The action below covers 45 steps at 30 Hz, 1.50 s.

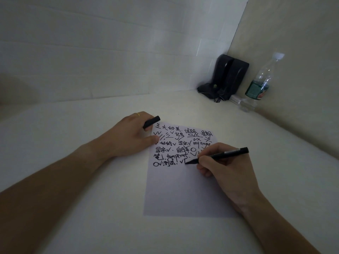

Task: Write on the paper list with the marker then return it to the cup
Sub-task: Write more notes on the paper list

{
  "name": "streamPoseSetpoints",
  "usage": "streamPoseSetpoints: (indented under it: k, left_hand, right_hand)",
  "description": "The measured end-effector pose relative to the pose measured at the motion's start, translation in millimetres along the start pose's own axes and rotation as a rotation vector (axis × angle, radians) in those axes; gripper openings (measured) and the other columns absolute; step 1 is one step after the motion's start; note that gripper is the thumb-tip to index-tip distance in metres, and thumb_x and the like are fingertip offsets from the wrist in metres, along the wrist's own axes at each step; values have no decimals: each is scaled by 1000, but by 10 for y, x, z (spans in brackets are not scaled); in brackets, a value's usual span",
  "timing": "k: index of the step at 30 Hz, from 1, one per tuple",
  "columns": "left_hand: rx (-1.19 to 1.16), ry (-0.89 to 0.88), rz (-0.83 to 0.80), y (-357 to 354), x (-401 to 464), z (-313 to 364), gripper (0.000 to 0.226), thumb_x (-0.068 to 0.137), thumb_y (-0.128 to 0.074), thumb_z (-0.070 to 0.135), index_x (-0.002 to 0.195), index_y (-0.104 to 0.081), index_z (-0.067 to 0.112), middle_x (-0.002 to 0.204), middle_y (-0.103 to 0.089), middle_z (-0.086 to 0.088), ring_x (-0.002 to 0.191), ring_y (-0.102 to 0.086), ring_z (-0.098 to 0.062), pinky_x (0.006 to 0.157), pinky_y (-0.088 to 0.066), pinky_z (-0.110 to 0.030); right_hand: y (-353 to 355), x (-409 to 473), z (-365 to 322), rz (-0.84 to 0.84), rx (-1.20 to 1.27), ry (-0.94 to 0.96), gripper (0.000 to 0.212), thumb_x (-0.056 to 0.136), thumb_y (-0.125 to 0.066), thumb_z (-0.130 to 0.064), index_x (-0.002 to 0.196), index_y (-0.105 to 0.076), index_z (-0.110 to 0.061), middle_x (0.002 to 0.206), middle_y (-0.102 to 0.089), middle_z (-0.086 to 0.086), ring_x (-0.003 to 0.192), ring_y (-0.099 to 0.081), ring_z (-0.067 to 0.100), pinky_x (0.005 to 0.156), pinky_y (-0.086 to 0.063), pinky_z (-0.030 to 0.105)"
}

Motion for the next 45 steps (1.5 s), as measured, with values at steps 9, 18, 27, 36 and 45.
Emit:
streamPoseSetpoints:
  k: [9, 18, 27, 36, 45]
  left_hand:
    - [19, -7, 4, -6, 6, -8, 42, 90, -70, 38, 123, -60, 14, 112, -62, 2, 103, -58, -21, 91, -46, -34]
    - [28, 6, 3, -22, 11, -42, 38, 91, -68, 40, 120, -59, 17, 109, -60, 5, 101, -57, -19, 83, -40, -28]
    - [22, 8, -2, -23, 12, -34, 39, 91, -68, 39, 122, -59, 16, 109, -60, 4, 100, -56, -19, 82, -41, -29]
    - [34, -7, -2, -25, 10, -22, 39, 92, -67, 40, 122, -59, 16, 109, -60, 4, 100, -56, -19, 76, -39, -24]
    - [37, 2, 8, -16, 14, -27, 37, 91, -68, 40, 117, -59, 15, 105, -60, 4, 97, -56, -20, 80, -40, -30]
  right_hand:
    - [26, 5, -2, 30, 26, 4, 10, 76, -73, 0, 73, -76, -10, 64, -75, 18, 67, -72, 42, 63, -59, 36]
    - [59, 7, 26, 62, -13, -17, 6, 72, -72, -8, 72, -76, -14, 64, -76, 15, 65, -73, 37, 68, -61, 44]
    - [45, 7, 18, 52, -1, -24, 11, 75, -72, -2, 71, -75, -11, 62, -75, 14, 56, -69, 23, 60, -58, 34]
    - [55, 2, 15, 60, -21, -31, 9, 73, -71, -5, 70, -74, -12, 61, -75, 12, 54, -68, 19, 58, -57, 32]
    - [27, -5, 10, 21, -19, -31, 8, 73, -71, -5, 70, -74, -12, 61, -74, 12, 55, -66, 21, 59, -56, 36]
Point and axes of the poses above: each hand's wrist, its own x-axis towards the middle knuckle, its own y-axis out of the back of the hand, z = x × y, the point moved 10 cm from there along x, towards the middle knuckle
